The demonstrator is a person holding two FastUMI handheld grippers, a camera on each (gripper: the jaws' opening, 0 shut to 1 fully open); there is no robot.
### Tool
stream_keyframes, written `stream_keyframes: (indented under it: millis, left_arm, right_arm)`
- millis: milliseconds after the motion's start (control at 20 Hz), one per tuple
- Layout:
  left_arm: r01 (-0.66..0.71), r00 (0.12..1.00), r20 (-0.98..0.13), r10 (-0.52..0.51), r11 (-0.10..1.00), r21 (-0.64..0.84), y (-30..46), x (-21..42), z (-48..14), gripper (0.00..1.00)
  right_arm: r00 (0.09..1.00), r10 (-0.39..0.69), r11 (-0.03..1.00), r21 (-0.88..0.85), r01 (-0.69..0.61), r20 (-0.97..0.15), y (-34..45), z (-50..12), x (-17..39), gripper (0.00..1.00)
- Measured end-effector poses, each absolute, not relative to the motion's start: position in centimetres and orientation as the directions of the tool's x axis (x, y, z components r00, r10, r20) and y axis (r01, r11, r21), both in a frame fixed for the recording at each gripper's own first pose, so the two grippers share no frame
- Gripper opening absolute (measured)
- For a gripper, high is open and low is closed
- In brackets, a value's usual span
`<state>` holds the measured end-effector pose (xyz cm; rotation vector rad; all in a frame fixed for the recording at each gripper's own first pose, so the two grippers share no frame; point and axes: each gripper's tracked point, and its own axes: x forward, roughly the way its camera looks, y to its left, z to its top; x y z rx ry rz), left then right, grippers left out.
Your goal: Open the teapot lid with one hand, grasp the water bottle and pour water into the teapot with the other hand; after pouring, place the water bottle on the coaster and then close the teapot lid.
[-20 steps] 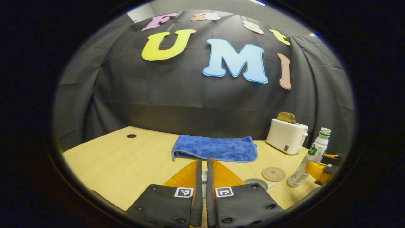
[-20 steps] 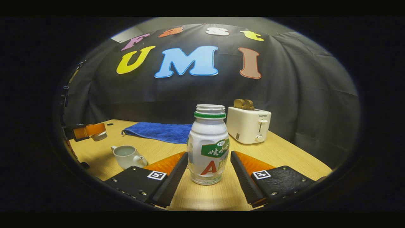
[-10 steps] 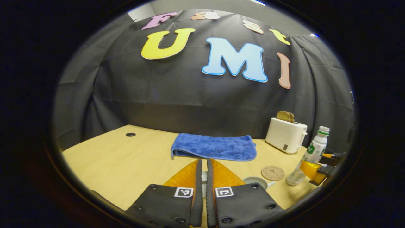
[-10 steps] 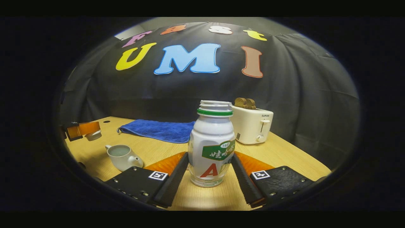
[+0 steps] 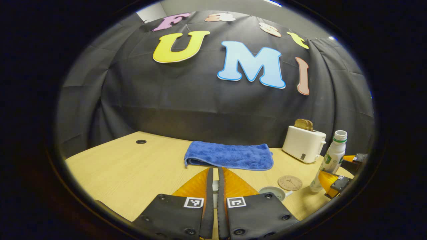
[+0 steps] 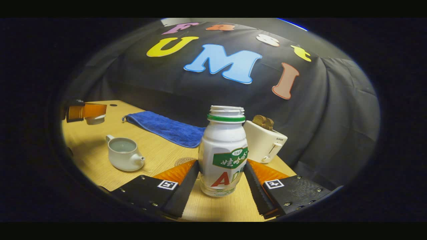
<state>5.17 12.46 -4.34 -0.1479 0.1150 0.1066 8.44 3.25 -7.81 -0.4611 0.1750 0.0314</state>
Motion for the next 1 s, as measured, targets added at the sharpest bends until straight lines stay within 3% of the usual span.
stream_keyframes:
  millis: [450, 600, 950, 1000]
  left_arm:
    - [-0.171, 0.981, -0.111, 0.157, 0.977, -0.128, 15.2, 4.5, -3.9, 0.15]
    - [-0.194, 0.977, -0.109, 0.181, 0.972, -0.131, 16.4, 4.1, -3.8, 0.11]
    - [-0.266, 0.96, -0.12, 0.252, 0.957, -0.115, 19.4, 3.2, -4.1, 0.15]
    - [-0.274, 0.958, -0.12, 0.26, 0.955, -0.117, 19.7, 3.1, -4.0, 0.11]
  right_arm:
    - [0.998, -0.011, 0.608, -0.793, -0.039, -0.057, 5.7, -6.0, 9.0, 0.8]
    - [0.999, 0.025, 0.52, -0.853, -0.042, -0.034, 7.2, -6.1, 8.9, 0.8]
    - [0.997, 0.075, 0.37, -0.928, -0.05, -0.023, 9.2, -6.4, 9.1, 0.8]
    - [0.997, 0.077, 0.349, -0.936, -0.048, -0.022, 9.2, -6.4, 9.1, 0.8]
